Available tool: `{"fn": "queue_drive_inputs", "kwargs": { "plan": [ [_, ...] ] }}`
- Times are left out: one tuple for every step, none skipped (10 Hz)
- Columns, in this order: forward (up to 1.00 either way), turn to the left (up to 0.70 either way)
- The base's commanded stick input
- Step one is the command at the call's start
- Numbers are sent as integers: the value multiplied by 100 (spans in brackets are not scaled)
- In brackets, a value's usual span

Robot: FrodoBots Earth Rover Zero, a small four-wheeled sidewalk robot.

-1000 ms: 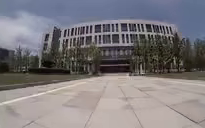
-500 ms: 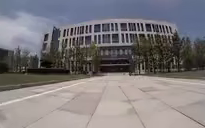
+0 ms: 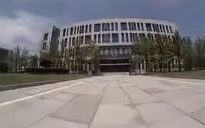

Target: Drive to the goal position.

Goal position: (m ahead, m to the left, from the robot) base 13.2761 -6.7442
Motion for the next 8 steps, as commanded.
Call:
{"fn": "queue_drive_inputs", "kwargs": {
  "plan": [
    [50,1],
    [50,1],
    [50,1],
    [50,1],
    [50,1],
    [50,1],
    [50,1],
    [50,1]
  ]
}}
